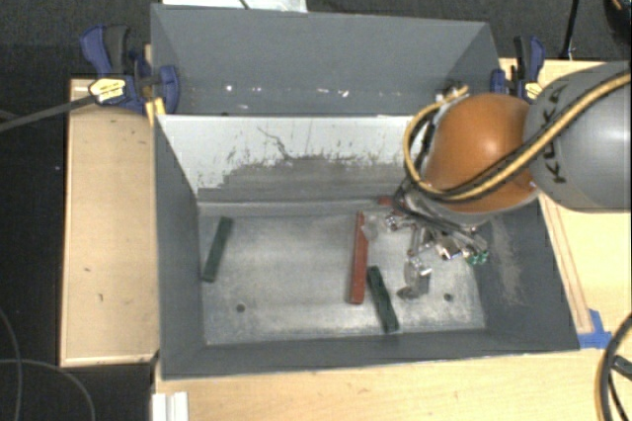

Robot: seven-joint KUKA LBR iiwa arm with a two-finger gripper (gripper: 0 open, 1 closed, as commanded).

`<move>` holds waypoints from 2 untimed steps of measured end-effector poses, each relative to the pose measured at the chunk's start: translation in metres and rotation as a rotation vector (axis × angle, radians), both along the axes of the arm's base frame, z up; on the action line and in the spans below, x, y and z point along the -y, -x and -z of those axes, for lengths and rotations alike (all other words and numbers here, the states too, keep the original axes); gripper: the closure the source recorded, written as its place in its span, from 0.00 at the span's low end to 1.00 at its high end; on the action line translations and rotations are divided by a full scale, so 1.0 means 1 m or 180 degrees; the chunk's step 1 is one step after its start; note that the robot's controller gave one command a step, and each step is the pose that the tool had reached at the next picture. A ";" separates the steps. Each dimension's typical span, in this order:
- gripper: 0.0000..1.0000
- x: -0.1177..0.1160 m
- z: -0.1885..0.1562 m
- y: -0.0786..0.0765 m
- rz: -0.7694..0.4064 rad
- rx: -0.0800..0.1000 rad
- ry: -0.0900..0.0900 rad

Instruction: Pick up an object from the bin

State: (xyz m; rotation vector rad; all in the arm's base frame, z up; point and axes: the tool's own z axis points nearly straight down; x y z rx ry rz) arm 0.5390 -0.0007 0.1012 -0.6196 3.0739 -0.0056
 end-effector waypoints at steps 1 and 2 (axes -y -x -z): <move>0.00 -0.035 0.031 -0.016 -0.1928 -0.0007 -0.0008; 1.00 -0.034 0.030 -0.016 -0.1896 -0.0010 -0.0008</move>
Offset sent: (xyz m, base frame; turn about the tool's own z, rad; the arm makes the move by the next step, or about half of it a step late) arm 0.0152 0.0337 -0.0312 -0.6052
